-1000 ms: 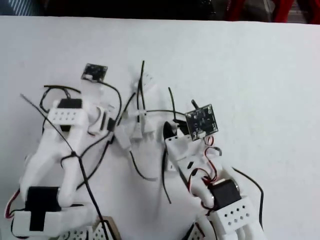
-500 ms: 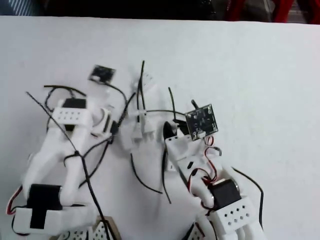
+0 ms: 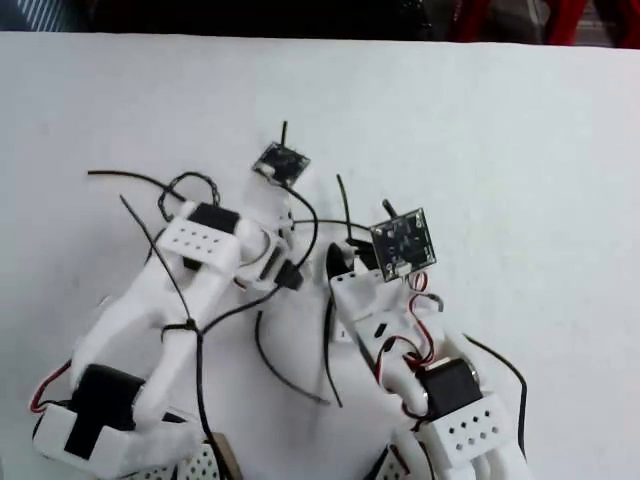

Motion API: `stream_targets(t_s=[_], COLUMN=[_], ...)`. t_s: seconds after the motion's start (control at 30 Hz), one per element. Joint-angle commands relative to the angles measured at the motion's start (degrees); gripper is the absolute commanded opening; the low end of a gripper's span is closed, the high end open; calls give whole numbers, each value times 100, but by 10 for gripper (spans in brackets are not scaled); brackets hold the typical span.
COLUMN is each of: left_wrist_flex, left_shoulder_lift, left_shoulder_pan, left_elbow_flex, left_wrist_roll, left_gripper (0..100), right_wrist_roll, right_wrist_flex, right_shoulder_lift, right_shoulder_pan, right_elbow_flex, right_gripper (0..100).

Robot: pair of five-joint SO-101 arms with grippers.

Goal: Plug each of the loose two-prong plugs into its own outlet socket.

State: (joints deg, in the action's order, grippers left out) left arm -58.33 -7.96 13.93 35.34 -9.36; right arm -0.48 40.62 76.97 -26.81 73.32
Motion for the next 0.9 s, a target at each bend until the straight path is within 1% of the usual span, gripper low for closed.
stream_targets(t_s=[0.0,0.1,0.27,0.43,0.5,0.67,0.73,0.83,0.87], left_wrist_flex=[9,105,712,316,299,290,316,229,132], left_shoulder_lift=[-22,-4,611,1059,1200,1305,1305,1270,1235], left_shoulder_pan=[145,136,92,-66,-66,-31,-75,-224,-330], left_elbow_flex=[-158,-44,281,-273,-360,-440,-448,-527,-571], left_wrist_roll=[70,70,114,123,114,53,-290,-1345,-1644], left_gripper=[337,336,335,325,275,116,71,22,21], right_wrist_roll=[-9,-9,-9,-9,-9,-9,-9,-9,-9], right_wrist_flex=[-119,-119,-119,-119,-119,-119,-119,-119,-119], right_shoulder_lift=[66,66,66,66,66,66,66,66,66], right_shoulder_pan=[57,57,57,57,57,57,57,57,57], right_elbow_flex=[-53,-53,-53,-53,-53,-53,-53,-53,-53], right_gripper=[17,17,17,17,17,17,17,17,17])
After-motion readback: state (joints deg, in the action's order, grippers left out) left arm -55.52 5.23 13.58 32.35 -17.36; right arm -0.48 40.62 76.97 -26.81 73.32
